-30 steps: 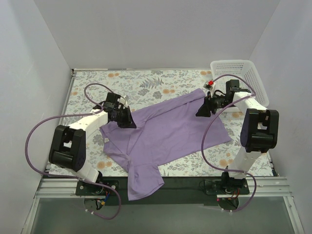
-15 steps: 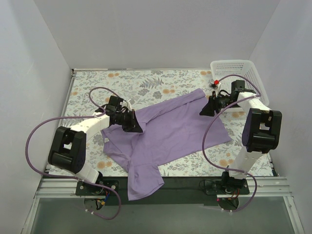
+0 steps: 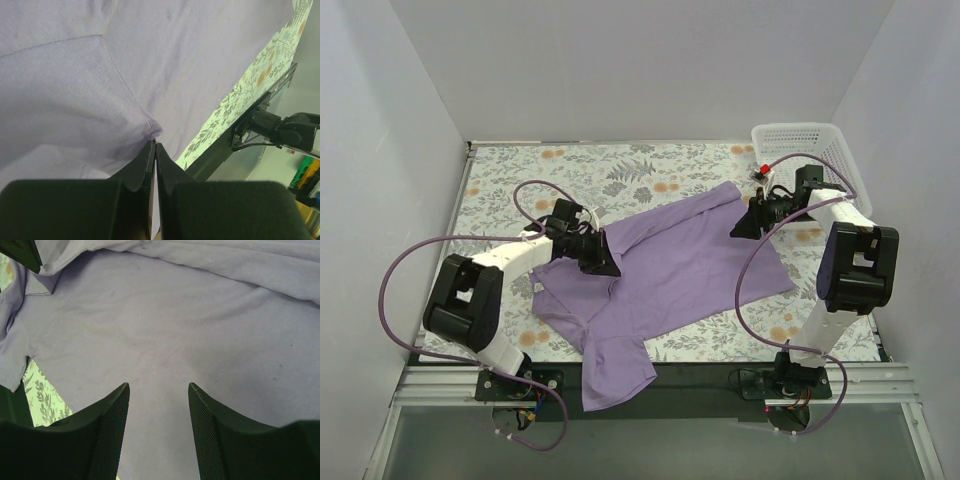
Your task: Fold and stack the t-shirts
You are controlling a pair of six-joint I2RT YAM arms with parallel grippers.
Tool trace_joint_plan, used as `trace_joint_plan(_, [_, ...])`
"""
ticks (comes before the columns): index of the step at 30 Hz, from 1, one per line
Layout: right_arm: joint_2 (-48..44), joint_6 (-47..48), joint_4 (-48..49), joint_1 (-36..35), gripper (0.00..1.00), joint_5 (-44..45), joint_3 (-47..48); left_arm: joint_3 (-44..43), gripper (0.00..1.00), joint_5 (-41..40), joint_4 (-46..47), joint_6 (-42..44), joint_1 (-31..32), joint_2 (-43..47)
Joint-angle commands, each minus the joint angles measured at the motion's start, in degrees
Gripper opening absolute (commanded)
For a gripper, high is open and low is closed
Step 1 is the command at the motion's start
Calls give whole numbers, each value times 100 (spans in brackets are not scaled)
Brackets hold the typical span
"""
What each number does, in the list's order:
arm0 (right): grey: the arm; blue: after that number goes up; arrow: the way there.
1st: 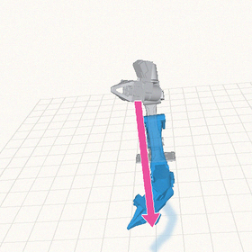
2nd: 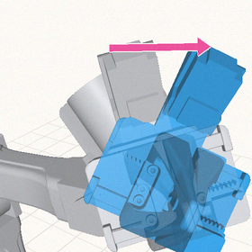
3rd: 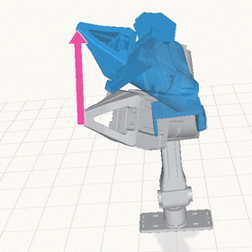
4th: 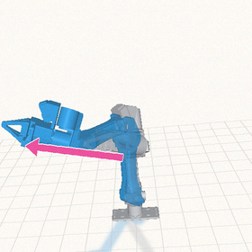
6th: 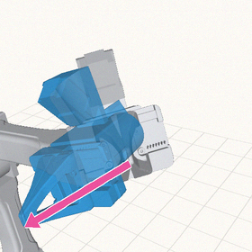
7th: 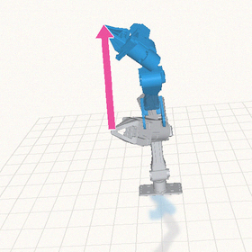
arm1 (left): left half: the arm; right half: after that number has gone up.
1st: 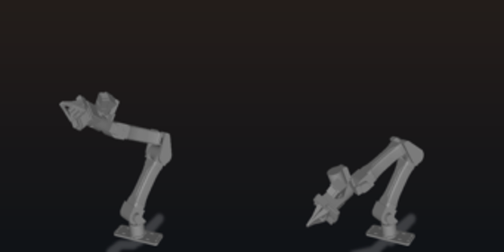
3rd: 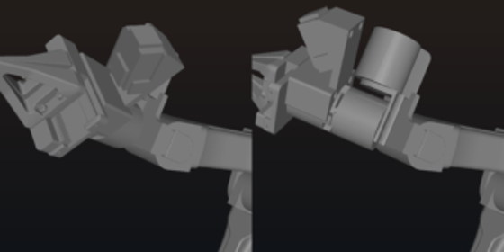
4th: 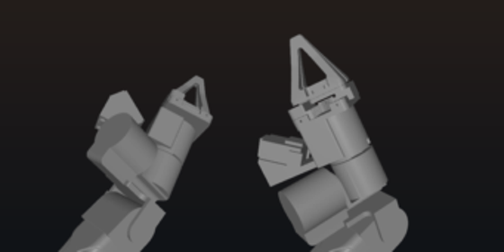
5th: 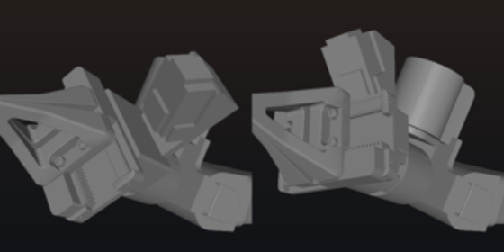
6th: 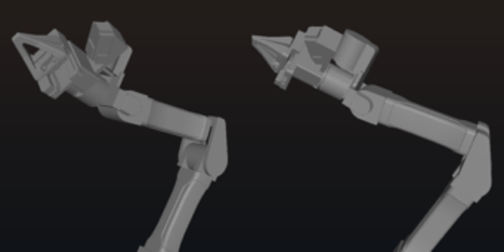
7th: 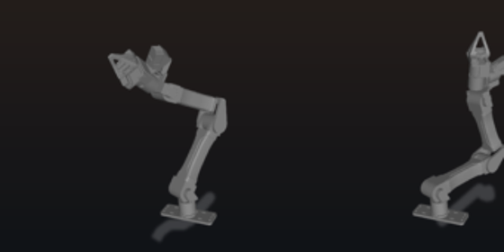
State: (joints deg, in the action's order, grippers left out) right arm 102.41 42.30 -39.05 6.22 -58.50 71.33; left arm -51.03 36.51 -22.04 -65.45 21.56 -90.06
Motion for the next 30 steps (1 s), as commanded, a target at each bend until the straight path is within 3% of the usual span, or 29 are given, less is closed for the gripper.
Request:
trace_joint_plan(1, [-125, 103, -85, 37, 57, -170, -23, 5, 0, 155, 33, -12, 102, -38])
trace_joint_plan(5, [-116, 111, -94, 46, 57, -170, -23, -13, 1, 111, 42, -73, 155, -117])
trace_joint_plan(7, [-107, 111, -94, 46, 57, -170, -14, -4, 9, 110, 95, -117, 181, -161])
trace_joint_plan(8, [-107, 111, -103, 46, 57, -162, -14, -4, 22, 137, 130, -143, 208, -204])
trace_joint_plan(11, [-90, 120, -112, 46, 57, -127, -14, -4, 38, 505, 296, -222, 252, -275])
trace_joint_plan(15, [-72, 94, -129, 46, 57, -109, 30, -108, 43, 736, 324, -223, 278, -241])
trace_joint_plan(19, [-37, -90, -147, -24, 57, 214, 459, -171, 48, -1738, 121, 84, 270, 996])
trace_joint_plan(20, [-20, -178, -130, -94, 57, 364, 591, -93, 56, -2501, 200, 172, 261, 1591])
trace_joint_plan(21, [94, -283, -121, -155, 55, 531, 732, -5, 76, -2865, 244, 182, 243, 1858])
trace_joint_plan(23, [365, -782, -95, -471, 51, 1267, 1503, 416, 88, -3411, 384, 295, 200, 2577])
trace_joint_plan(30, [1517, -1689, -77, -1245, 52, 2536, 3078, 1076, 86, -3344, 315, 454, 182, 2950])
